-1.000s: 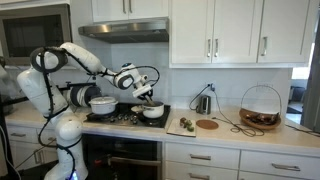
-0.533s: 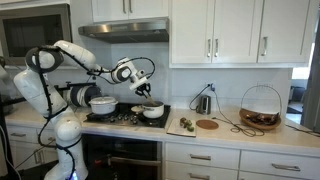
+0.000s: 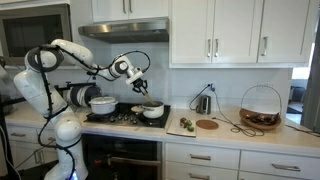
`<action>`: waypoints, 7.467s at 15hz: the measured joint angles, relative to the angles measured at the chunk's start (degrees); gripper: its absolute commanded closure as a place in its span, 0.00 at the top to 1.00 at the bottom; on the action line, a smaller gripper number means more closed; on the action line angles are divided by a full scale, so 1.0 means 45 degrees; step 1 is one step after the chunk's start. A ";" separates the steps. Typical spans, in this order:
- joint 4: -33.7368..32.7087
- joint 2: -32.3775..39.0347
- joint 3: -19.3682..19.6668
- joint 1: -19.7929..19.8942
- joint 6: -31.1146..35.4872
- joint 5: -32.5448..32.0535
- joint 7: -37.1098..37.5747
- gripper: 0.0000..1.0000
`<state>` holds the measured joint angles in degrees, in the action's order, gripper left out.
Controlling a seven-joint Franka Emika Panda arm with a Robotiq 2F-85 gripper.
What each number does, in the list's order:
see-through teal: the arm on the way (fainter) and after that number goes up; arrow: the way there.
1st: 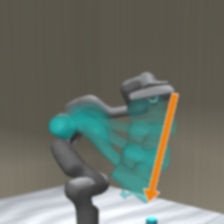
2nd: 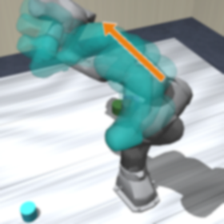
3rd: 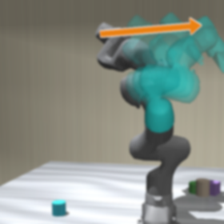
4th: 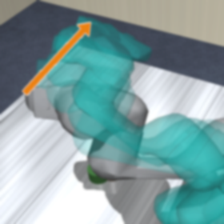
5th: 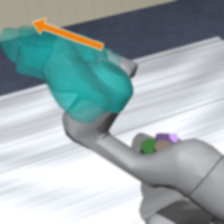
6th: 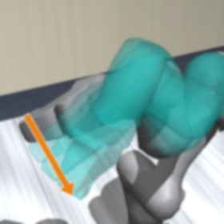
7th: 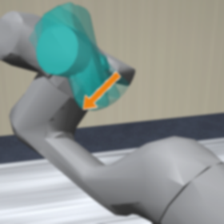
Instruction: Remove the lid from the pot and use the spatula to stir the contents inside.
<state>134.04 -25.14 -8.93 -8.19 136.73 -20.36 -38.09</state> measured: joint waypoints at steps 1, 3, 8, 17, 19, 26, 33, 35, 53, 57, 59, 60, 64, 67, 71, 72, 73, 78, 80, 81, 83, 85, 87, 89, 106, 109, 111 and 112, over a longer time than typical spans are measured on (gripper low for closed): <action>-0.0086 0.0038 -0.0209 -0.0001 -0.0209 -0.0330 0.0333 0.08; -0.0257 0.0163 -0.0610 -0.0014 -0.0593 -0.0959 0.0959 0.08; -0.0602 0.0650 -0.1346 -0.0251 -0.1429 -0.2180 0.2080 0.08; -0.0862 0.0809 -0.1590 -0.1191 -0.2415 -0.2430 0.2325 0.08; -0.0862 0.0758 -0.1589 -0.1298 -0.2626 -0.2430 0.2325 0.08; -0.0793 0.0432 -0.1381 -0.1300 -0.3410 -0.2432 0.2324 0.08; -0.0800 0.0241 -0.0976 -0.1142 -0.3763 -0.2878 0.2332 0.08; -0.0811 0.0243 -0.0918 -0.1075 -0.3825 -0.2978 0.2343 0.08; -0.2106 0.2122 -0.1568 -0.1187 -0.3893 -0.3836 0.3098 0.08; -0.2363 0.2438 -0.1684 -0.1375 -0.3893 -0.3910 0.3099 0.08; -0.2365 0.2447 -0.1726 -0.1468 -0.3894 -0.3910 0.3099 0.08; -0.2365 0.2446 -0.1748 -0.1506 -0.3898 -0.3910 0.3099 0.08; -0.2362 0.2395 -0.1772 -0.1709 -0.4108 -0.3904 0.3099 0.08; -0.2325 0.2263 -0.1774 -0.1874 -0.4422 -0.3875 0.3098 0.08; -0.2195 0.1922 -0.1775 -0.2016 -0.5095 -0.3708 0.3077 0.08; -0.2126 0.1806 -0.1775 -0.2031 -0.5281 -0.3664 0.3070 0.08; -0.2052 0.1685 -0.1774 -0.2046 -0.5476 -0.3632 0.3061 0.08; -0.1582 0.1006 -0.1672 -0.2105 -0.6370 -0.3563 0.3052 0.08; -0.1457 0.0795 -0.1540 -0.2105 -0.6603 -0.3563 0.3052 0.08; -0.1429 0.0718 -0.1454 -0.2103 -0.6706 -0.3564 0.3052 0.08; -0.1381 0.0613 -0.1274 -0.2096 -0.6806 -0.3564 0.3052 0.08; -0.1371 0.0574 -0.1126 -0.2087 -0.6813 -0.3571 0.3052 0.08; -0.1372 0.0577 -0.1046 -0.2071 -0.6813 -0.3574 0.3052 0.08; -0.1393 0.0606 -0.1035 -0.2051 -0.6813 -0.3580 0.3055 0.08; -0.4714 0.4281 -0.1111 -0.1616 -0.6824 -0.3934 0.3083 0.08; -0.5097 0.4662 -0.1350 -0.1669 -0.6961 -0.3935 0.3083 0.08; -0.5201 0.4772 -0.1550 -0.1746 -0.7165 -0.3940 0.3083 0.08; -0.5203 0.4789 -0.1621 -0.1816 -0.7260 -0.3951 0.3083 0.08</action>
<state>110.63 -3.59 -16.22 -16.37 104.06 -38.14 -24.22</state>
